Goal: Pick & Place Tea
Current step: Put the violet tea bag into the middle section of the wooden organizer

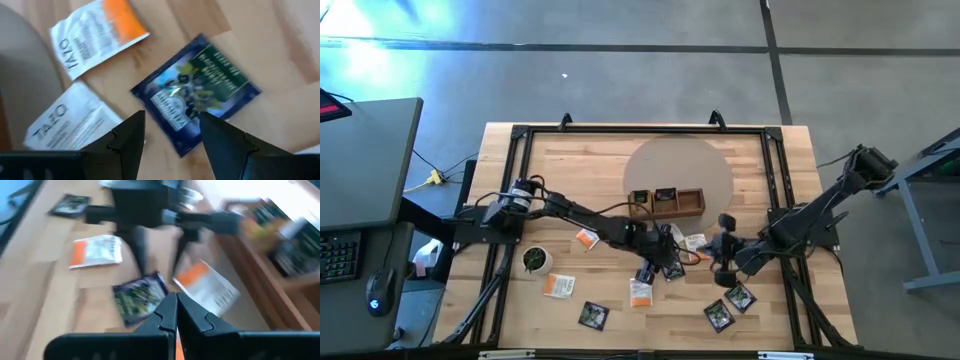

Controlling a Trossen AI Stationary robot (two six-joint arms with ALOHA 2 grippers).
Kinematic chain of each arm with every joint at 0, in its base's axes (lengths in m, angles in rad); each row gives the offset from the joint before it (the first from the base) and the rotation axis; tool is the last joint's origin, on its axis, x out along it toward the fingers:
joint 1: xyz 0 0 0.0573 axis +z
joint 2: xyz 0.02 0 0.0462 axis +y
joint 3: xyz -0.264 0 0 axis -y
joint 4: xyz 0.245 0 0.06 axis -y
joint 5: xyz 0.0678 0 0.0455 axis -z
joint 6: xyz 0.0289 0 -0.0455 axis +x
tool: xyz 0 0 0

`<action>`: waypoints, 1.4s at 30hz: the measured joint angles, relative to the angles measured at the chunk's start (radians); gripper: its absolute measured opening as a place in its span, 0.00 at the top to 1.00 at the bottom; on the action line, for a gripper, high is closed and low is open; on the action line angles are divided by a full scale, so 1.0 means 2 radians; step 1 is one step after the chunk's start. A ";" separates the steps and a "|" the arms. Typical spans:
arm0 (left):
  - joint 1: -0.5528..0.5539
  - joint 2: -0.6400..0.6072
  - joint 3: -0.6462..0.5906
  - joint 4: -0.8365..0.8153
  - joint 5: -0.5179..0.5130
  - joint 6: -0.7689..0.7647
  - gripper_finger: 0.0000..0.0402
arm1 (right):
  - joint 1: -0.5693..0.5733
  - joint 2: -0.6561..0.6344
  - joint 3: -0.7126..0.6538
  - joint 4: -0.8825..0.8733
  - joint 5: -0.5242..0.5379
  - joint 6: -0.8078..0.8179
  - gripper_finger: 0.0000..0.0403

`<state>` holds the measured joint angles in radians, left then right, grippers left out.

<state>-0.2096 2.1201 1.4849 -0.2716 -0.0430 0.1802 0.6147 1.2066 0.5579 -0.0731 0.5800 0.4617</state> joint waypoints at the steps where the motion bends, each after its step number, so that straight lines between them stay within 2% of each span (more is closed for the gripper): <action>1: 0.000 0.000 0.000 0.000 -0.007 0.000 0.54 | 0.000 0.009 0.000 0.022 -0.007 -0.022 0.99; 4: 0.000 0.000 0.000 0.000 -0.014 -0.003 0.54 | 0.000 0.040 0.000 0.087 -0.028 -0.060 0.99; 8: 0.000 0.000 0.000 -0.001 -0.014 -0.004 0.54 | 0.000 0.097 0.000 0.139 -0.061 -0.063 0.99; 11: 0.000 0.000 0.000 -0.001 -0.014 -0.002 0.54 | -0.002 0.147 0.000 0.170 -0.062 -0.065 0.99; 18: 0.008 0.000 0.000 -0.012 -0.013 -0.001 0.54 | -0.025 0.242 0.048 0.186 -0.113 -0.064 1.00; 23: 0.014 0.000 0.000 -0.018 -0.015 -0.001 0.54 | -0.033 0.295 0.106 0.130 -0.144 -0.071 0.99; 26: 0.014 0.000 0.000 -0.022 -0.019 -0.001 0.54 | -0.033 0.310 0.135 0.071 -0.145 -0.051 0.99; 30: 0.013 0.000 0.000 -0.024 -0.020 -0.002 0.54 | -0.033 0.311 0.156 0.012 -0.133 -0.028 0.99; 42: 0.011 0.012 0.001 -0.025 0.003 -0.031 0.54 | -0.032 0.307 0.175 -0.076 -0.120 -0.033 0.99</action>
<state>-0.1881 2.1448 1.4864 -0.3208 -0.0376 0.1175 0.5509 1.8207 0.9085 -0.2255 0.3401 0.3959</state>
